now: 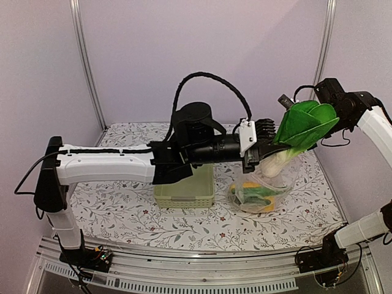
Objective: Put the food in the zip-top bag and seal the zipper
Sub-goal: Place the fake vegetable in the zipper food storage bag.
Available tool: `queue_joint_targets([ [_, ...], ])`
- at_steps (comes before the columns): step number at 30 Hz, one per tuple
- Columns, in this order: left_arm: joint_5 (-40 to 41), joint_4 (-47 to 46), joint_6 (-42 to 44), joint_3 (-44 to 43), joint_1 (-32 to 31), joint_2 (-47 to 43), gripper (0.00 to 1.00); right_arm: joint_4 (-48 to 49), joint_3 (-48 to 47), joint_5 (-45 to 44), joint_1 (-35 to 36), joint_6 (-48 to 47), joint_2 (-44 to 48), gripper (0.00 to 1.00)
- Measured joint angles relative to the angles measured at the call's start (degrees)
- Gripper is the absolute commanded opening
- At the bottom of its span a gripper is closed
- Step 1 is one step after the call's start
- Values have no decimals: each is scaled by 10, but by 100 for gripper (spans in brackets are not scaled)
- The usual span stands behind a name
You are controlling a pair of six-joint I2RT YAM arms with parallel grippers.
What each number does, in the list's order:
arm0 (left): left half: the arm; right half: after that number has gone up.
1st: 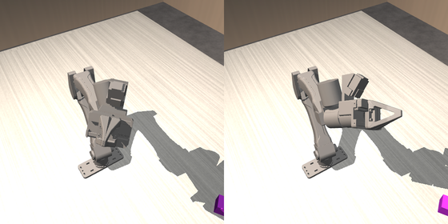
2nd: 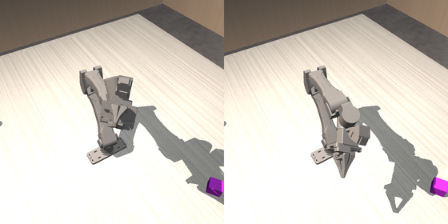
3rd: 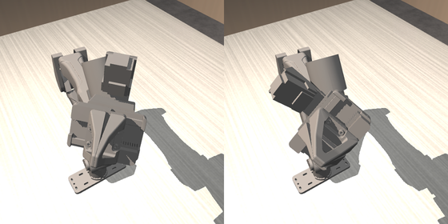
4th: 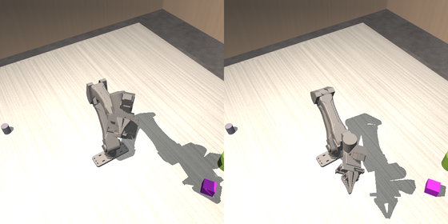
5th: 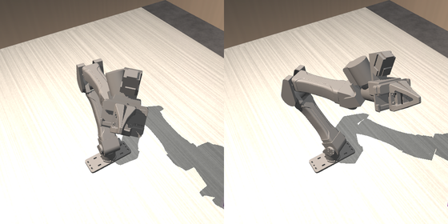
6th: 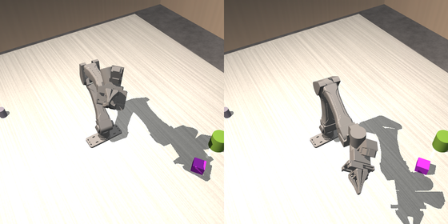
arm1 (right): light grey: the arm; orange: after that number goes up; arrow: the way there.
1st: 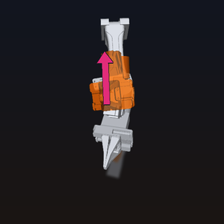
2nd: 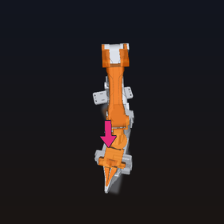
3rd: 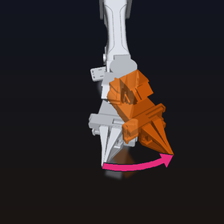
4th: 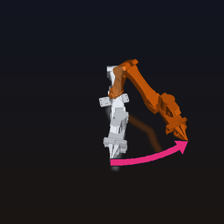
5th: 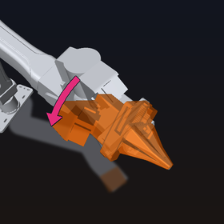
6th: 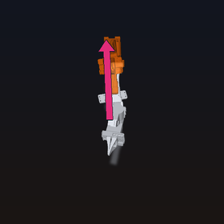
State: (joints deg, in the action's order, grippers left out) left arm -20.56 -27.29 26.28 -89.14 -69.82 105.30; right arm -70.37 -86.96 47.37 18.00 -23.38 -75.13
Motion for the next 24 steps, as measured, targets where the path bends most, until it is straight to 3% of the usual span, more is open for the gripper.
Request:
queue_joint_targets([
  [2,0,15,21,-9,0,15,13,-2,0,1,0,0,0,0],
  [8,37,38,90,-16,3,57,67,-4,0,8,0,0,0,0],
  [11,72,36,119,-1,4,62,86,-6,0,8,0,-1,0,0],
  [18,138,44,126,17,-8,45,94,-8,0,9,0,-1,-3,0],
  [24,159,102,89,-11,-30,-10,92,-8,0,9,0,0,-14,0],
])
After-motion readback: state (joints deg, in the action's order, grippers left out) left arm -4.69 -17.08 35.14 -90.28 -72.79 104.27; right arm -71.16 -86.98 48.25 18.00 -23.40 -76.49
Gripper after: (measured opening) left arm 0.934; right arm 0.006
